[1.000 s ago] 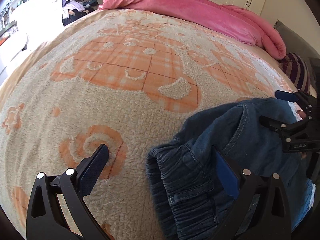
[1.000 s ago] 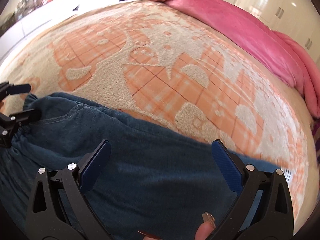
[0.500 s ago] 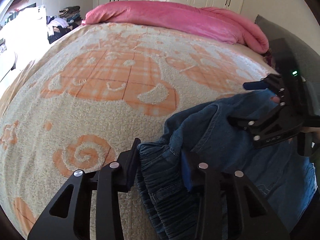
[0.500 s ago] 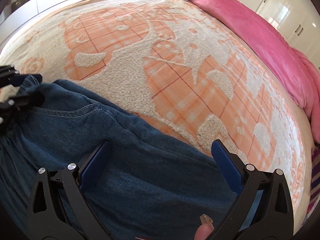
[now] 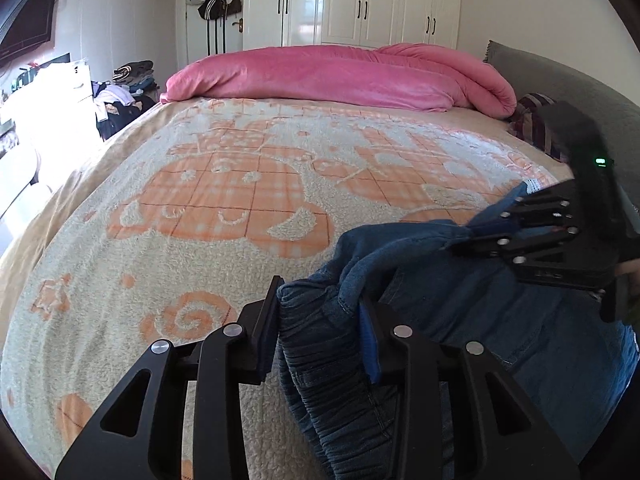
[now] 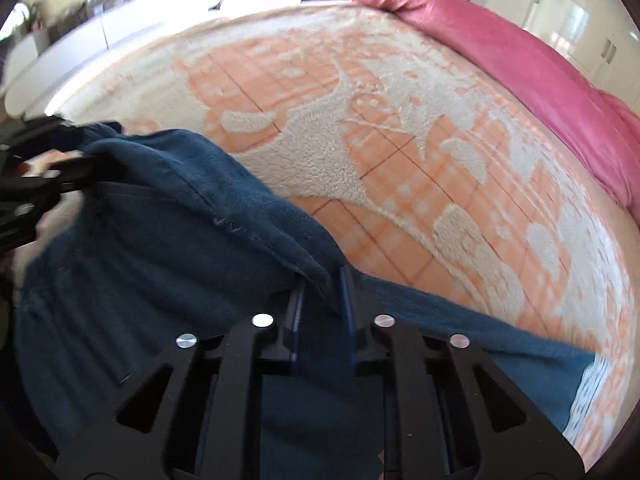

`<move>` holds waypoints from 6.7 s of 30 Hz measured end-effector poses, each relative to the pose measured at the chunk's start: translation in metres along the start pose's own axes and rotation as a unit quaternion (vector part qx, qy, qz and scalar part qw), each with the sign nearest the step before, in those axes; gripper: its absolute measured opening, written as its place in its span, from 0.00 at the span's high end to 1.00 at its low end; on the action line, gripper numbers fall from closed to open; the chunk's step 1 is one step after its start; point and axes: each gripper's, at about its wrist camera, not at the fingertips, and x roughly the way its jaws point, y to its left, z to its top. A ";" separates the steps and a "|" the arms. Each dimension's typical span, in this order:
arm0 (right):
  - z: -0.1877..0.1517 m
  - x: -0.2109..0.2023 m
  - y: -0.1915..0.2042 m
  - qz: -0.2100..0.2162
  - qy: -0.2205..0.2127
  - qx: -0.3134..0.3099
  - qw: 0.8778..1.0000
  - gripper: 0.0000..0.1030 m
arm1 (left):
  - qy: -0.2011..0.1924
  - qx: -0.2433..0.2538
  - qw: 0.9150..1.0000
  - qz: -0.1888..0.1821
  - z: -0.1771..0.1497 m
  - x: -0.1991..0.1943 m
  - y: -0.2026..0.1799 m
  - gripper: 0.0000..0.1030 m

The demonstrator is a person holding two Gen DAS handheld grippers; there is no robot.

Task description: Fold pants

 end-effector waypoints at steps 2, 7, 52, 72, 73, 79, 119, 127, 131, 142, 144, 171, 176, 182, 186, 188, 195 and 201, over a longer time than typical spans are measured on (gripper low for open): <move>-0.011 -0.021 0.000 0.007 -0.023 0.020 1.000 0.93 | -0.010 -0.004 1.000 -0.007 0.000 -0.009 -0.002 0.68; -0.038 -0.070 0.006 0.022 -0.076 0.060 0.995 0.94 | -0.044 0.014 0.999 -0.005 -0.002 -0.036 -0.016 0.68; -0.187 -0.139 0.142 0.021 -0.105 -0.013 0.994 0.67 | 0.049 -0.029 0.997 -0.048 -0.108 -0.135 -0.022 0.51; -0.188 -0.122 0.144 0.041 -0.049 -0.030 0.997 1.00 | 0.088 -0.058 0.991 -0.081 -0.106 -0.101 -0.017 0.61; -0.190 -0.112 0.145 0.042 -0.034 -0.030 0.998 1.00 | 0.096 -0.063 0.990 -0.082 -0.109 -0.097 -0.015 0.60; -0.195 -0.105 0.141 0.067 -0.028 -0.008 0.997 0.95 | 0.081 -0.060 0.993 -0.055 -0.109 -0.108 -0.012 0.50; -0.206 -0.175 0.052 -0.007 -0.127 0.208 0.970 0.34 | 0.014 0.028 0.997 -0.076 -0.085 -0.133 -0.088 0.39; -0.230 -0.199 0.008 -0.071 -0.151 0.271 0.948 0.24 | 0.051 0.046 0.984 -0.167 -0.083 -0.115 -0.135 0.37; -0.243 -0.206 -0.013 -0.095 -0.153 0.306 0.935 0.24 | 0.072 0.067 0.973 -0.209 -0.084 -0.099 -0.169 0.37; -0.214 -0.197 -0.056 -0.126 -0.126 0.299 0.938 0.19 | 0.121 0.082 0.953 -0.264 -0.084 -0.048 -0.221 0.37; -0.203 -0.190 -0.060 -0.127 -0.120 0.287 0.942 0.19 | 0.131 0.079 0.954 -0.259 -0.083 -0.035 -0.224 0.38; -0.109 -0.039 -0.112 -0.154 0.011 0.245 0.957 0.95 | 0.074 0.130 0.936 -0.319 -0.099 -0.029 -0.241 0.79; -0.141 -0.094 -0.122 -0.125 -0.064 0.305 0.942 0.95 | 0.078 0.109 0.939 -0.316 -0.097 -0.031 -0.235 0.76; -0.196 -0.161 -0.127 -0.101 -0.120 0.366 0.917 0.96 | 0.074 0.113 0.942 -0.307 -0.098 -0.033 -0.236 0.72; -0.229 -0.187 -0.123 -0.103 -0.132 0.391 0.905 0.96 | 0.067 0.118 0.944 -0.301 -0.096 -0.035 -0.235 0.83; -0.248 -0.200 -0.120 -0.102 -0.140 0.409 0.896 0.96 | 0.064 0.125 0.945 -0.295 -0.099 -0.038 -0.232 0.84; -0.293 -0.223 -0.111 -0.082 -0.161 0.450 0.874 0.96 | 0.053 0.149 0.946 -0.282 -0.096 -0.034 -0.229 0.90; -0.325 -0.235 -0.098 -0.064 -0.169 0.483 0.856 0.96 | 0.052 0.169 0.940 -0.290 -0.099 -0.047 -0.231 0.96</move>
